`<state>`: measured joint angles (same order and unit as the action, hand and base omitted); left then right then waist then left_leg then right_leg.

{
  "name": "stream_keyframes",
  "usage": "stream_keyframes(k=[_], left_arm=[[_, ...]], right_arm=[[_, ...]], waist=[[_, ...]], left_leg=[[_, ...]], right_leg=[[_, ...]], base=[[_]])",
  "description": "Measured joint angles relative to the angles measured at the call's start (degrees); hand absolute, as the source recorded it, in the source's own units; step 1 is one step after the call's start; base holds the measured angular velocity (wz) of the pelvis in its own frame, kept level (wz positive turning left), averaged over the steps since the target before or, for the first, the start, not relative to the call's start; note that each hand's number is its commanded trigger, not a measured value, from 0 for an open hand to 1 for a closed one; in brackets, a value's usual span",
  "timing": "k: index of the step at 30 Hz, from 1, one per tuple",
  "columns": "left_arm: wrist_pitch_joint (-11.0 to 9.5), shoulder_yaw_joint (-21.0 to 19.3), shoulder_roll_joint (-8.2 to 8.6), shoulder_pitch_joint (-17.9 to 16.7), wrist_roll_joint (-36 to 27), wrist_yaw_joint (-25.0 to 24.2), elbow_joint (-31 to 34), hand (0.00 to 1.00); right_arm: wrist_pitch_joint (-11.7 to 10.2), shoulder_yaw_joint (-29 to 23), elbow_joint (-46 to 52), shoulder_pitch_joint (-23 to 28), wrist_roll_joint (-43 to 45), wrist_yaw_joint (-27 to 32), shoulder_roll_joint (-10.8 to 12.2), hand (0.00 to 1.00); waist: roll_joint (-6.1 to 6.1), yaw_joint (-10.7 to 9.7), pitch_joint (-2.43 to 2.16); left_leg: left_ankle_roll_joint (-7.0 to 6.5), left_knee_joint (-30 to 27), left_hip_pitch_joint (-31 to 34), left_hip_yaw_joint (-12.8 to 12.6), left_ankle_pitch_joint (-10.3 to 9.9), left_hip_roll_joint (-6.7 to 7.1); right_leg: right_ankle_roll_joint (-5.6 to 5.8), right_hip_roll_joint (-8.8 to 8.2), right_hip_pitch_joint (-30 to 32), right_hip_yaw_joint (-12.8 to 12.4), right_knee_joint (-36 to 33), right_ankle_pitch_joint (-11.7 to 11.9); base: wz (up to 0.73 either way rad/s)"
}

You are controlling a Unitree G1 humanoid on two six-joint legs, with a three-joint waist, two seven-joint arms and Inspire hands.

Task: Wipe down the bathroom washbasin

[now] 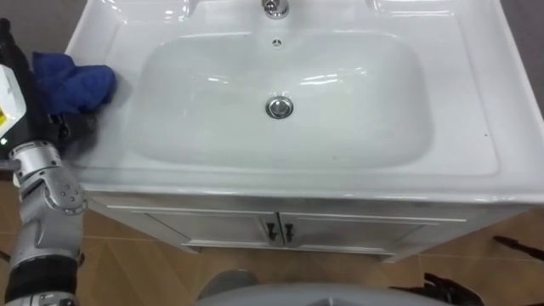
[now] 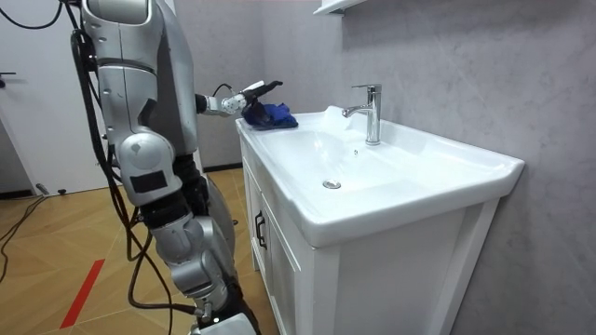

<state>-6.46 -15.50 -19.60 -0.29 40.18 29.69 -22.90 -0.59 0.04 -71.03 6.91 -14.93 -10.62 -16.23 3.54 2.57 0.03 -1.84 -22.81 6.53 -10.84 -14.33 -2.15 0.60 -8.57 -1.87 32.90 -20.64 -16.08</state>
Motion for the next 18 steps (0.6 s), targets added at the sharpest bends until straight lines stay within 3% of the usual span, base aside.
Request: stream_keyframes(k=[9,18], left_arm=[[0.0,0.0,0.0,0.0,0.0,0.06,0.39,0.0],[-0.3,-0.01,0.0,0.0,-0.04,0.19,3.72,0.0]], right_arm=[[0.0,-0.16,0.03,0.35,-0.03,0.0,-0.43,0.0],[-0.68,-0.2,0.67,1.06,0.02,0.01,-0.72,0.0]], waist=[[0.8,-0.44,-0.46],[1.01,-0.73,-0.24]], left_leg=[[-0.24,-0.02,-0.29,-0.24,-0.15,0.21],[-0.62,-0.17,-0.29,-0.9,-0.38,0.24]], right_leg=[[0.34,-0.19,0.12,-0.79,-0.17,0.04],[0.39,-0.43,0.8,-2.0,-0.92,0.06]], base=[[-0.02],[-0.04]])
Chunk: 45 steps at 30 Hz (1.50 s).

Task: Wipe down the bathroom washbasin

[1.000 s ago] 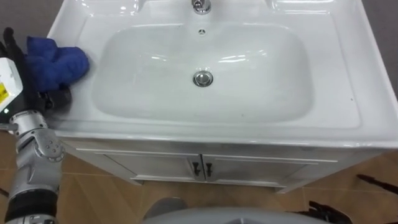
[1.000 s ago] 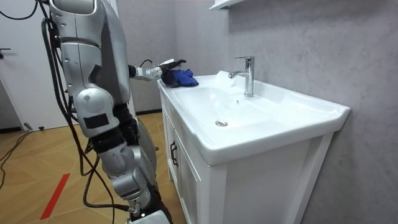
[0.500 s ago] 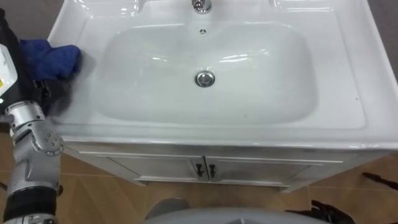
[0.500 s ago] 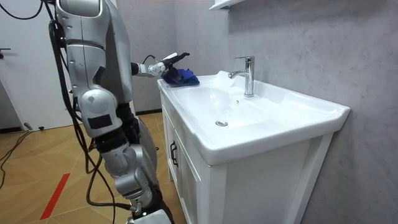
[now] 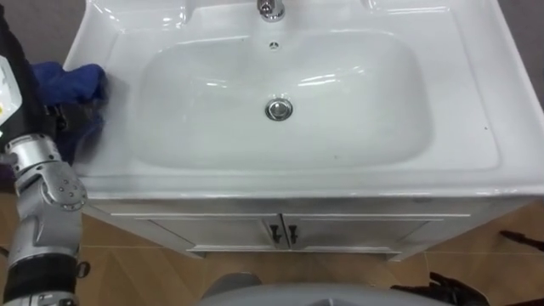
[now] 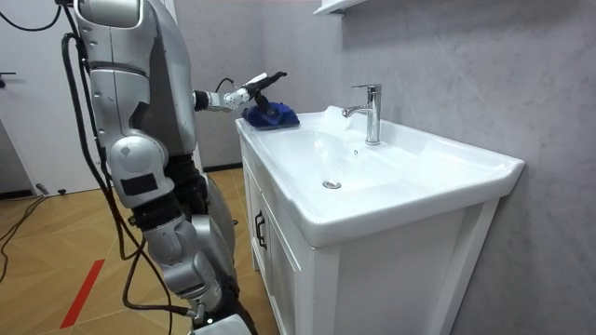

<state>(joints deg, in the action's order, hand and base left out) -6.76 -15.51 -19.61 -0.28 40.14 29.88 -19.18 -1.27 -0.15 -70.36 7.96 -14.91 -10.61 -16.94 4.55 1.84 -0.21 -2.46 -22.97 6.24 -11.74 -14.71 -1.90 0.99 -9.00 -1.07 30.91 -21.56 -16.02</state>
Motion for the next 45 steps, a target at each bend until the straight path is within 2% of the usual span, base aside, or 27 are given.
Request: stream_keyframes(k=[5,8,11,16,20,22,24,27,31,33,35,38,40,45], left_arm=[[-1.08,-0.05,0.0,0.01,-0.2,1.17,1.35,0.0],[-1.33,-0.02,0.0,0.09,-4.47,1.17,1.33,0.0],[-1.03,-0.02,0.01,0.09,-10.34,0.9,2.13,0.0],[-0.81,0.12,0.13,0.12,-19.42,-2.16,7.17,0.0],[-0.81,0.13,0.18,0.58,-24.54,-4.65,7.65,0.0],[-0.81,0.15,0.81,0.83,-27.27,-6.03,7.73,0.0],[-0.81,0.18,1.6,0.83,-28.75,-6.92,7.75,0.0],[-0.81,0.19,2.46,0.83,-30.87,-8.12,7.77,0.0],[-0.81,0.16,3.38,0.8,-38.9,-9.32,8.27,0.0],[-0.8,0.15,3.49,0.8,-41.26,-9.36,8.37,0.0],[-0.8,0.09,3.5,0.8,-41.86,-9.36,8.52,0.0],[-0.8,-0.15,3.51,0.71,-41.84,-9.23,10.28,0.0],[-0.83,-0.76,3.49,0.73,-41.68,-8.69,12.28,0.0],[-1.2,-3.47,3.15,0.73,-41.64,-5.47,12.64,0.0]], right_arm=[[-0.07,0.0,-0.02,0.01,-0.04,0.04,0.02,0.0],[-0.06,0.07,-0.01,-0.62,-0.5,0.48,0.37,0.0],[-0.04,0.08,0.36,-0.53,-0.51,1.0,0.69,0.0],[0.14,0.17,0.6,-1.12,-1.57,0.88,1.16,0.0],[0.13,0.71,0.41,-1.3,-1.83,0.3,1.36,0.0],[0.14,0.87,0.4,-1.22,-2.66,0.31,1.63,0.0],[0.13,1.03,0.4,-1.31,-2.78,0.46,1.75,0.0],[0.14,1.09,0.38,-1.57,-2.79,0.5,1.92,0.0],[0.27,0.98,-0.19,-1.45,-2.75,0.55,2.17,0.0],[1.01,0.94,-0.49,-1.49,-2.74,0.55,2.2,0.0],[1.34,0.54,-0.79,-1.48,-2.79,0.54,2.52,0.0],[1.35,-0.46,-0.89,-1.07,-3.08,0.53,2.85,0.0],[1.36,-1.21,-1.26,-1.03,-4.1,0.56,3.03,0.0],[1.28,-1.28,-2.53,-0.84,-6.05,0.91,3.0,0.0]], waist=[[-0.05,0.03,0.06],[-0.1,-0.03,0.14],[-0.22,-0.23,0.55],[-0.83,-1.1,0.84],[-0.99,-1.68,0.82],[-1.11,-1.66,0.82],[-1.14,-1.6,0.81],[-1.26,-1.52,0.73],[-1.54,-1.52,0.52],[-1.67,-1.48,0.36],[-1.88,-1.4,0.16],[-1.92,-1.05,0.13],[-1.66,-0.38,0.11],[-1.03,0.18,0.13]], left_leg=[[-0.18,-0.06,-0.04,-0.07,-0.11,0.08],[-0.29,-0.29,-0.08,-0.14,-0.2,0.08],[-0.31,0.28,-0.8,-0.71,-0.21,0.1],[-0.33,1.25,-1.23,-0.69,-0.17,0.53],[-0.35,1.3,-1.77,-0.7,-0.18,0.63],[-0.37,1.38,-2.19,-0.7,-0.2,0.81],[-0.47,1.43,-2.64,-0.67,-0.26,0.89],[-0.52,1.37,-2.71,-0.62,-0.32,0.85],[-0.56,1.32,-2.63,-0.45,-0.37,0.83],[-0.57,1.22,-2.72,-0.4,-0.37,0.83],[-0.57,1.17,-2.7,-0.31,-0.37,0.86],[-0.6,1.01,-2.79,-0.25,-0.38,0.86],[-0.71,0.64,-2.82,-0.34,-0.46,0.67],[-0.7,0.18,-2.8,-0.04,-0.66,0.52]], right_leg=[[0.17,-0.04,-0.03,-0.21,0.03,0.1],[0.25,-0.04,-0.05,-0.44,-0.02,0.13],[0.32,-0.02,-0.2,-1.23,-0.09,0.16],[0.55,-0.18,-0.17,-1.56,-0.03,0.03],[0.77,-0.02,-0.95,-2.04,0.08,0.13],[0.82,0.34,-0.83,-5.57,0.07,0.12],[0.88,0.53,-0.87,-7.0,0.06,0.09],[0.94,1.03,-0.9,-7.6,0.05,0.13],[0.94,1.14,-0.84,-8.77,0.03,0.12],[0.93,1.17,-0.92,-8.83,-0.04,0.13],[0.92,1.3,-1.1,-8.96,-0.08,0.14],[0.97,1.42,-1.22,-9.28,-0.01,0.21],[0.94,1.57,-1.02,-9.46,-0.04,0.35],[0.89,1.83,-1.39,-9.6,-0.03,0.52]], base=[[0.0],[0.0],[-0.09],[0.0],[0.0],[0.0],[0.03],[0.01],[0.01],[0.0],[0.0],[-0.02],[-0.04],[0.01]])
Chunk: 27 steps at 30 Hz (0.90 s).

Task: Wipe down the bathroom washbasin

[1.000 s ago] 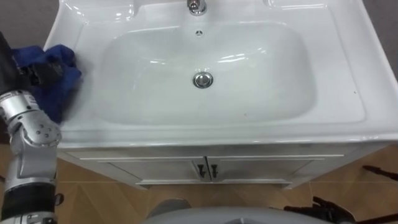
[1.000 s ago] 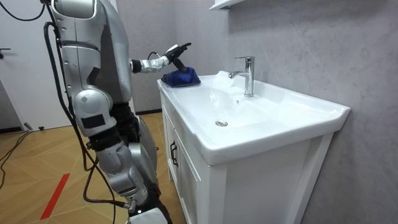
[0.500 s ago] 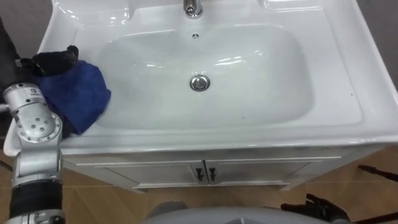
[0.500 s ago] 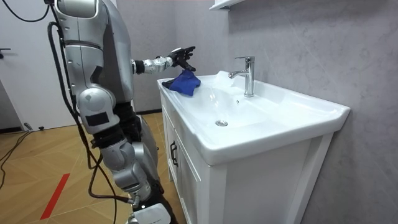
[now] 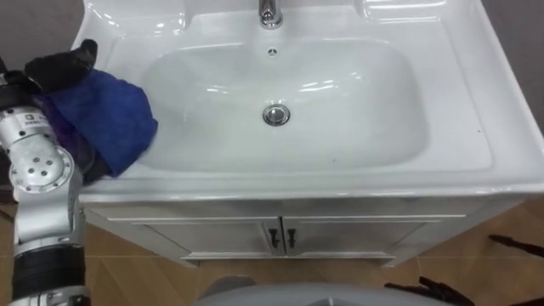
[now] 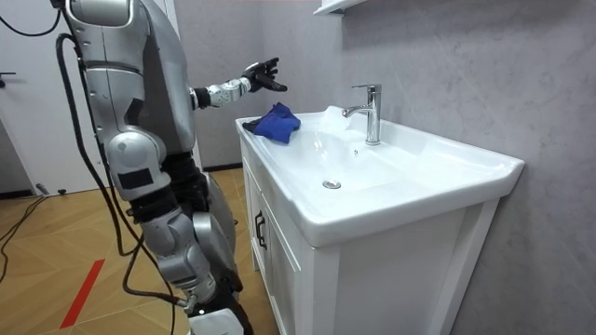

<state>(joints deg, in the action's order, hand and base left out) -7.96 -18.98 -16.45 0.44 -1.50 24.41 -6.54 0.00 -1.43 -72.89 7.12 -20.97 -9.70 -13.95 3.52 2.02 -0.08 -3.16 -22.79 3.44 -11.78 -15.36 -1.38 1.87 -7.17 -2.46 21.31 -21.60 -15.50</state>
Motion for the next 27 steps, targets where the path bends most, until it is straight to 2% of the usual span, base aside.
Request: stream_keyframes(k=[5,8,14,16,19,23,24,27], left_arm=[[-0.01,-3.59,-0.11,0.0,1.15,2.35,0.04,0.0],[-0.06,-5.53,-0.2,0.0,1.7,4.31,0.47,0.0],[-0.13,-7.3,-2.88,-1.54,2.27,7.96,0.9,0.0],[-0.16,-8.85,-3.02,-2.73,2.35,7.98,0.89,0.0],[-0.26,-10.58,-3.05,-4.96,4.37,8.84,-0.02,0.0],[-1.16,-10.61,-3.05,-8.53,4.55,9.15,-1.15,0.0],[-1.21,-10.62,-3.05,-9.56,4.54,9.14,-2.76,0.0],[-1.19,-10.65,-3.05,-12.74,4.55,9.19,-5.59,0.0]], right_arm=[[0.03,-0.02,-0.12,-0.13,-0.08,0.27,-0.01,0.0],[0.04,-0.14,-0.12,0.41,-0.12,0.27,-0.04,0.0],[0.07,0.17,-0.15,0.92,-0.5,0.27,-0.2,0.0],[-0.01,0.2,-0.13,1.38,-0.33,0.26,-0.19,0.0],[-0.01,0.07,-0.19,1.7,-0.07,0.29,-0.19,0.0],[0.0,0.21,-0.14,1.58,0.06,0.35,-0.19,0.0],[0.0,0.22,-0.04,1.76,0.03,0.36,-0.19,0.0],[0.01,0.21,0.62,1.66,0.25,0.38,-0.18,0.0]], waist=[[0.28,0.33,0.09],[0.22,1.32,0.07],[-0.17,3.51,-0.08],[-0.35,4.78,-0.22],[-0.49,5.57,-0.06],[-0.86,6.9,0.2],[-0.82,7.74,0.23],[-1.1,8.45,0.3]], left_leg=[[-0.01,-0.03,-0.11,0.62,-0.01,0.19],[-0.01,0.0,-0.07,0.73,-0.01,0.22],[-0.03,0.52,-0.03,1.04,0.0,0.59],[-0.03,1.18,-0.49,1.09,0.03,0.85],[-0.02,1.24,-0.84,2.27,0.01,1.2],[0.01,1.42,-0.61,3.31,-0.01,1.29],[0.03,1.31,-0.43,3.56,-0.01,1.3],[0.12,1.05,0.09,4.35,-0.01,1.36]], right_leg=[[0.01,0.06,-0.35,-0.18,0.19,-0.01],[0.04,0.19,-0.3,-0.28,1.13,-0.04],[0.32,0.18,-0.45,-0.15,1.85,-0.13],[0.39,0.09,-0.7,-0.19,1.83,-0.14],[0.46,0.13,-1.44,0.19,2.07,-0.13],[0.48,0.18,-1.5,0.61,1.81,-0.14],[0.47,0.23,-1.52,0.86,1.94,-0.14],[0.47,0.33,-1.48,1.37,2.0,-0.15]], base=[[0.06],[0.0],[0.02],[0.0],[0.15],[0.16],[0.13],[0.13]])
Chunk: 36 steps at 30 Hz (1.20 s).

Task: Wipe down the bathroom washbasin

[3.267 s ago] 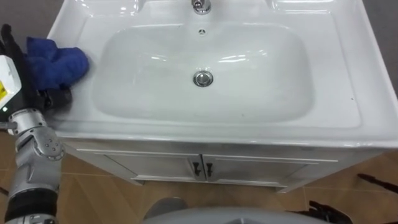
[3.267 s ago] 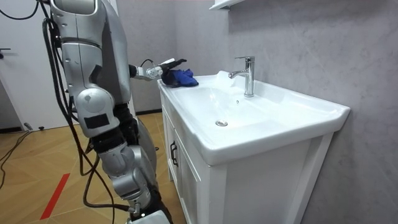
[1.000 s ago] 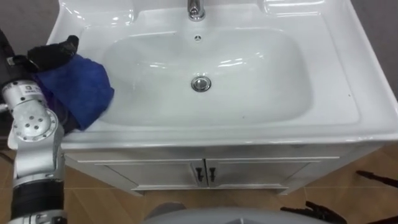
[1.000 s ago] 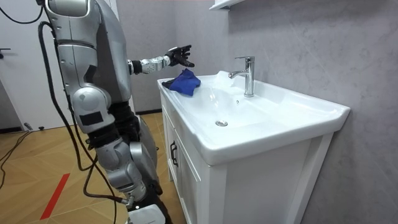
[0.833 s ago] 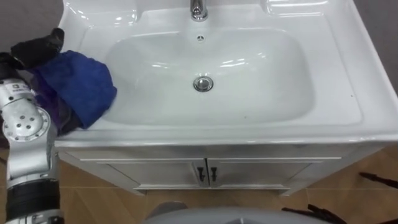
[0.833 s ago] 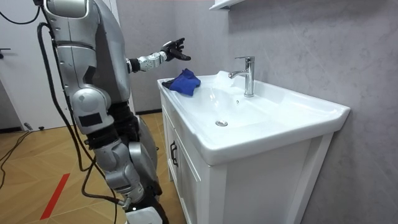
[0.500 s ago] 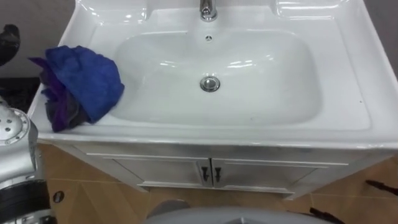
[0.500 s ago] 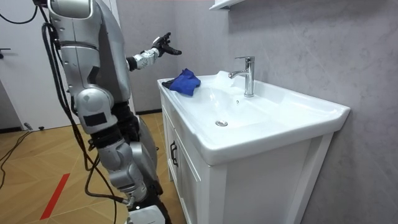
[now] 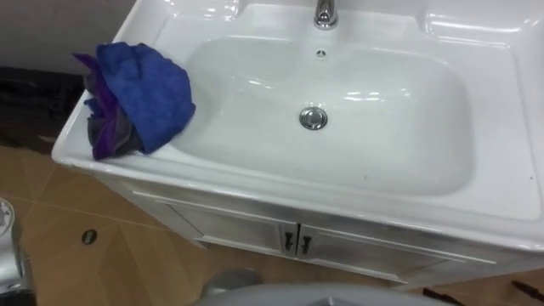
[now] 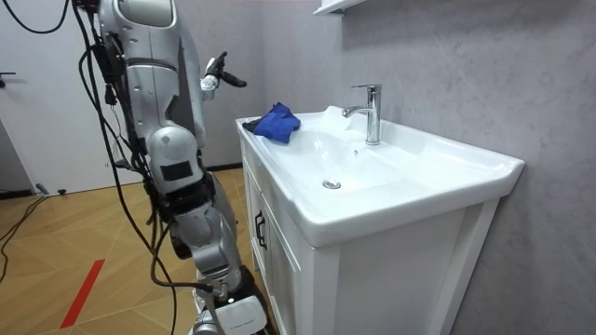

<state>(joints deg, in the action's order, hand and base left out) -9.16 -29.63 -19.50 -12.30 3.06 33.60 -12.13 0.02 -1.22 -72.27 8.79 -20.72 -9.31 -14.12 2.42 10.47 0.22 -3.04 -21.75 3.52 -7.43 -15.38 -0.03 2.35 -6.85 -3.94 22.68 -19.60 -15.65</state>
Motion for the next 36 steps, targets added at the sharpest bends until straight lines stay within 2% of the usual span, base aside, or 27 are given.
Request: stream_keyframes(k=[3,5,8,10,12,14,16,18,22,25,30,32,33,36], left_arm=[[-0.03,-0.05,0.05,-2.55,0.25,0.14,-2.09,0.0],[-0.03,-0.05,0.19,-3.67,1.77,0.88,-4.41,0.0],[0.03,0.74,1.18,-5.56,4.01,1.86,-9.59,0.0],[0.02,2.2,2.3,-7.34,4.1,2.06,-13.96,0.0],[0.24,3.95,3.59,-8.41,4.03,2.1,-17.9,0.0],[0.54,6.72,4.8,-9.04,4.09,1.63,-22.0,0.0],[0.56,8.07,5.22,-9.43,4.37,0.89,-25.4,0.0],[0.87,9.09,5.17,-9.76,4.81,-0.45,-30.19,0.0],[4.17,13.3,5.19,-9.35,4.82,-5.22,-38.35,0.0],[5.94,14.16,5.41,-8.27,4.75,-9.37,-43.33,0.0],[7.85,15.52,5.61,-6.56,4.7,-15.34,-46.6,0.0],[8.41,16.46,5.77,-5.71,4.7,-17.26,-46.92,0.0],[8.83,16.47,6.06,-4.96,4.84,-18.74,-47.22,0.0],[9.72,16.48,6.79,-3.57,6.0,-22.04,-46.92,0.0]], right_arm=[[0.02,-0.02,-0.03,0.4,0.36,0.0,0.0,0.0],[0.08,-0.02,0.41,0.28,0.35,-0.14,0.0,0.0],[0.18,0.14,1.21,1.02,0.24,-1.18,0.02,0.0],[0.17,1.22,1.31,1.31,-0.2,-2.34,0.01,0.0],[0.17,1.44,1.04,1.33,-0.14,-2.99,0.01,0.0],[0.28,2.14,1.03,1.33,-0.05,-3.98,0.02,0.0],[0.91,2.09,1.02,1.44,-0.03,-4.51,-0.02,0.0],[0.96,2.11,0.86,1.47,0.0,-4.56,-0.07,0.0],[2.44,2.21,0.6,1.39,0.04,-5.23,-0.13,0.0],[2.6,2.2,0.03,1.31,0.29,-5.92,-0.15,0.0],[2.78,2.25,0.11,0.73,1.24,-6.49,-0.18,0.0],[3.25,2.33,-0.21,0.15,1.27,-6.84,-0.19,0.0],[3.24,2.29,-0.24,0.14,1.27,-7.12,-0.19,0.0],[3.32,2.21,0.33,0.16,1.27,-7.58,-0.19,0.0]], waist=[[-0.6,0.93,-0.01],[-1.14,1.05,-0.22],[-1.89,0.91,-0.38],[-2.95,0.9,-0.38],[-3.49,0.85,-0.35],[-4.52,0.78,-0.34],[-5.15,0.79,-0.3],[-5.28,0.78,-0.25],[-5.41,0.57,-0.19],[-5.63,-0.11,-0.07],[-5.97,-1.28,0.14],[-5.94,-1.57,0.12],[-5.67,-1.93,-0.03],[-5.83,-2.93,0.07]], left_leg=[[0.07,-0.04,0.19,0.58,0.05,0.13],[0.09,-0.18,0.68,1.33,0.1,0.34],[0.09,-0.21,0.84,1.82,0.1,0.47],[0.13,-0.18,0.83,1.99,0.13,0.5],[0.13,-0.31,0.94,1.99,0.12,0.46],[0.12,-0.91,1.81,2.77,0.09,0.56],[0.13,-0.94,2.01,2.86,0.11,0.67],[0.13,-0.96,2.04,2.84,0.11,0.67],[0.12,-0.97,2.06,2.87,0.11,0.68],[0.13,-1.0,2.03,2.89,0.12,0.64],[0.11,-0.86,2.0,2.45,0.1,0.64],[0.09,-0.73,1.99,1.85,0.08,0.5],[0.05,-0.73,1.96,1.48,0.06,0.37],[-0.02,-0.56,1.68,0.5,0.0,0.13]], right_leg=[[0.02,-0.09,-0.02,0.72,-0.05,-0.02],[0.06,-0.18,0.05,1.28,-0.07,-0.05],[0.16,-0.24,-0.1,1.86,-0.04,-0.11],[0.16,-0.18,-0.17,1.84,0.04,-0.11],[0.16,-0.16,-0.08,1.9,0.05,-0.11],[0.16,-0.11,-0.06,2.94,0.36,-0.11],[0.16,-0.01,-0.34,3.3,1.24,-0.11],[0.16,-0.01,-0.5,3.64,1.86,-0.1],[0.16,-0.03,-0.5,3.73,2.06,-0.1],[0.15,0.02,-0.71,3.89,1.95,-0.1],[0.16,0.0,-0.58,3.18,1.84,-0.09],[0.15,0.03,-0.38,2.62,1.85,-0.06],[0.16,0.08,-0.3,2.41,1.87,0.02],[0.19,0.21,-0.12,1.4,1.94,0.22]], base=[[0.09],[0.15],[0.1],[0.06],[0.02],[0.15],[0.05],[0.0],[0.0],[0.0],[-0.05],[-0.13],[-0.13],[-0.17]])
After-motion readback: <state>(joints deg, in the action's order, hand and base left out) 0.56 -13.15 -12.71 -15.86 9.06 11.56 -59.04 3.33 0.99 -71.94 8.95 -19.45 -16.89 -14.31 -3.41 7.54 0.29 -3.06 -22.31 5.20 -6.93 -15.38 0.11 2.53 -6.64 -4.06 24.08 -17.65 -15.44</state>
